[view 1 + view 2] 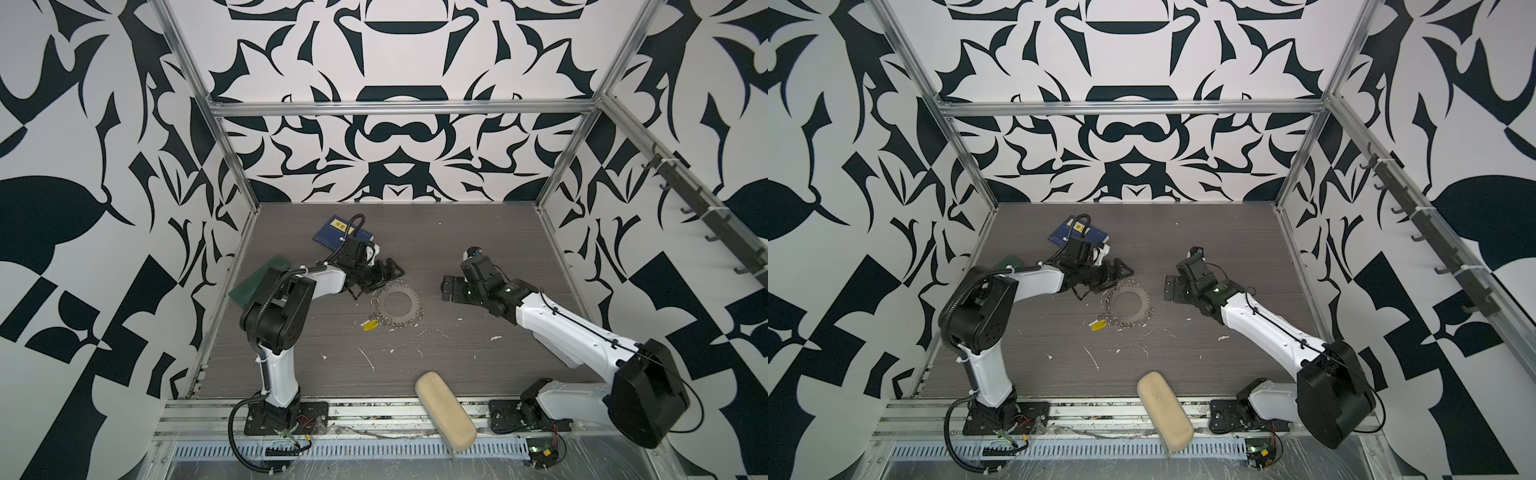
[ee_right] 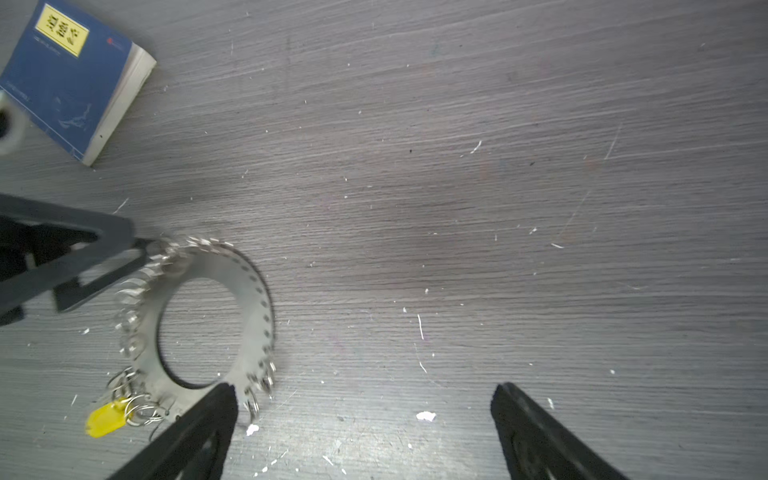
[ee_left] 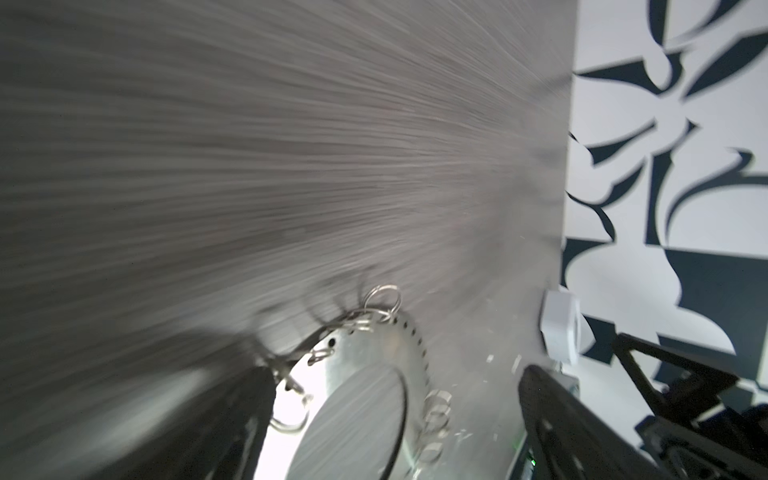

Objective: Remove the keys from the keyring
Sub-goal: 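Move both grippers forward toward the steel ring disc with keys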

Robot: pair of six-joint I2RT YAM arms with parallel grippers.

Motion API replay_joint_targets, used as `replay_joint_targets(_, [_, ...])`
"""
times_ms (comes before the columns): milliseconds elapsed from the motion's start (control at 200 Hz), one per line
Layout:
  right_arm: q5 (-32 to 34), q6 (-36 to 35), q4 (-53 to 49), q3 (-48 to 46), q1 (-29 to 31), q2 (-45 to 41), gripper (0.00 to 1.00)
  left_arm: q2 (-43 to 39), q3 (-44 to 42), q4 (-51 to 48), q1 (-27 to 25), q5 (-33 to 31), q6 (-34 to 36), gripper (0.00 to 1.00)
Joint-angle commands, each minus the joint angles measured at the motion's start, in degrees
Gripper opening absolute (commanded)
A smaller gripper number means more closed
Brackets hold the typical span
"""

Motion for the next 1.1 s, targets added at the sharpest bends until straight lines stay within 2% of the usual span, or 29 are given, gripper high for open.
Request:
replay_joint_targets(0, [0.7,-0.9,-1.1,-0.9,0.0,-1.9,1.00,-0.1,2.9,2.2,-1.1,2.4,-1.6,0.96])
replay_joint_targets(105, [-0.8,-1.2,0.0,-2.3,0.0,-2.5,0.99,-2.6,3.4,0.3,-1.0,-1.2,-0.1,0.96])
replay_joint_targets(270, [-5.2,-3.9,1.3,-2.3,0.2,-0.4,0.93,-7.9,5.4,-13.0,-0.4,-8.9,6.9,0.96])
replay_joint_targets(425, [-6.9,-6.2,0.8,-0.1,1.6,2.8,0.84,-15.2,3.6,-25.3,0.0,-16.3,12.6,0.95])
replay_joint_targets(535, [-6.6,-6.2,-1.9,4.8,3.5,6.9,0.74,-20.3,0.0,-32.3,0.2,-21.9,13.9,0.95])
replay_joint_targets(630, [-5.1,-4.0,-5.3,10.3,6.3,11.4,0.64,-24.9,-5.1,-34.3,1.4,-22.3,11.9,0.95])
replay_joint_targets(840, [-5.3,0.8,-4.2,18.5,14.8,19.6,0.40,-32.8,-15.5,-33.0,7.4,-20.1,6.8,0.90])
replay_joint_targets(1095, [-1.9,3.6,-8.0,28.9,23.6,30.8,0.35,-37.7,-21.4,-33.8,15.1,-16.7,6.1,0.88])
